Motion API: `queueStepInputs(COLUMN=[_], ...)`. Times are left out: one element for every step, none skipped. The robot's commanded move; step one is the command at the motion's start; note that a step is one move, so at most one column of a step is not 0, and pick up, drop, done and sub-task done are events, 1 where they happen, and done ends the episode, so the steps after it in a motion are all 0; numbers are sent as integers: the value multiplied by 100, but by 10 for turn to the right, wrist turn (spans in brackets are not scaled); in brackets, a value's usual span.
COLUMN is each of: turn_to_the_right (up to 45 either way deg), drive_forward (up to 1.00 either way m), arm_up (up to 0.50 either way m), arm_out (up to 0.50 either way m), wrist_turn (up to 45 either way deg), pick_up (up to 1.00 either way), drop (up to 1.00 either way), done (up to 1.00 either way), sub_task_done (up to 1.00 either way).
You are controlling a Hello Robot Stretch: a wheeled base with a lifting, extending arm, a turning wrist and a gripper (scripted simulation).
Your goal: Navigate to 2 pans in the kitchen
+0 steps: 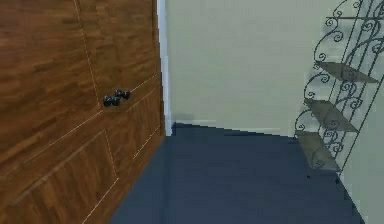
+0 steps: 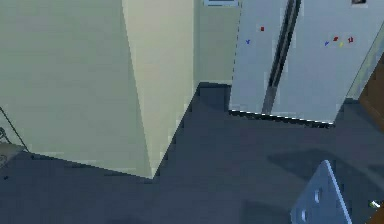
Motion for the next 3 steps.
queueStepInputs(turn_to_the_right=[0, 450, 450], drive_forward=[5, 0, 0], arm_up=[0, 0, 0], arm_out=[0, 0, 0], wrist_turn=[0, 0, 0], pick_up=[0, 0, 0], drop=[0, 0, 0], done=[0, 0, 0], sub_task_done=[0, 0, 0])
